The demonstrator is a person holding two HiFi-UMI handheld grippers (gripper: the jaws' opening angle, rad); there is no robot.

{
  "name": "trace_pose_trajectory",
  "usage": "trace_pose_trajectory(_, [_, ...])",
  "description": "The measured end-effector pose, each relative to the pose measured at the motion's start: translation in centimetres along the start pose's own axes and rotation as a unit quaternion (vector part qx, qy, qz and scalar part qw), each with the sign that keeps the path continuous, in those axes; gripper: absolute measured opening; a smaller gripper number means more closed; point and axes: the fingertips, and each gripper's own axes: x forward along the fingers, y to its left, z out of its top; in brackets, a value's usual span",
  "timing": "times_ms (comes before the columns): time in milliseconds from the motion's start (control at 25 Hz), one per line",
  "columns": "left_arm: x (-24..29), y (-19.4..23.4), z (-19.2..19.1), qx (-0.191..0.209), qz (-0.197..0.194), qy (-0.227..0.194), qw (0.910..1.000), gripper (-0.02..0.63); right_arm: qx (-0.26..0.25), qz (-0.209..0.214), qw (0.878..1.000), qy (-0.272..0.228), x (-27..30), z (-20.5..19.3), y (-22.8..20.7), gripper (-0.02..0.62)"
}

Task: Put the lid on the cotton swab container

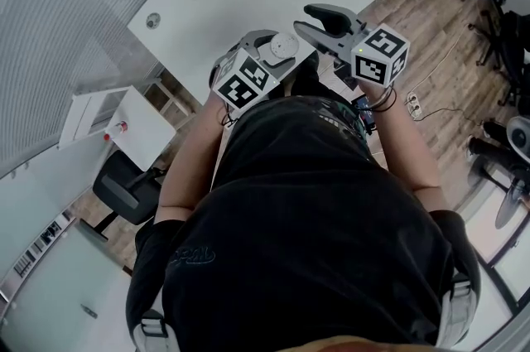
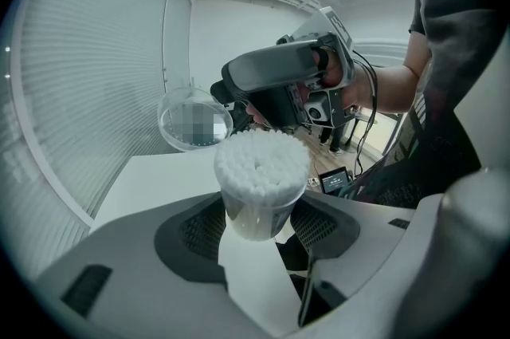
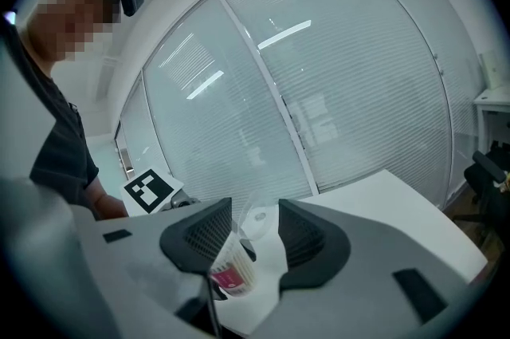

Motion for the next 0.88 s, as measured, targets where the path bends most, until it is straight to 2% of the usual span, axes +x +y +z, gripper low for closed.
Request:
trace_pose_trajectory(240, [0.8, -0.9, 0.1, 0.016, -0.014, 0.008, 0.9997, 0.264, 0.020, 0.009, 1.000, 0.006, -0.2, -0.8, 0.1, 0.213])
trace_pose_trajectory(880, [2.4, -2.5, 0.6, 0.035, -0.049, 0.018, 0.9981, 0.264, 0.034, 0.012, 0.999, 0.008, -1.1, -1.6, -0.3, 0.221])
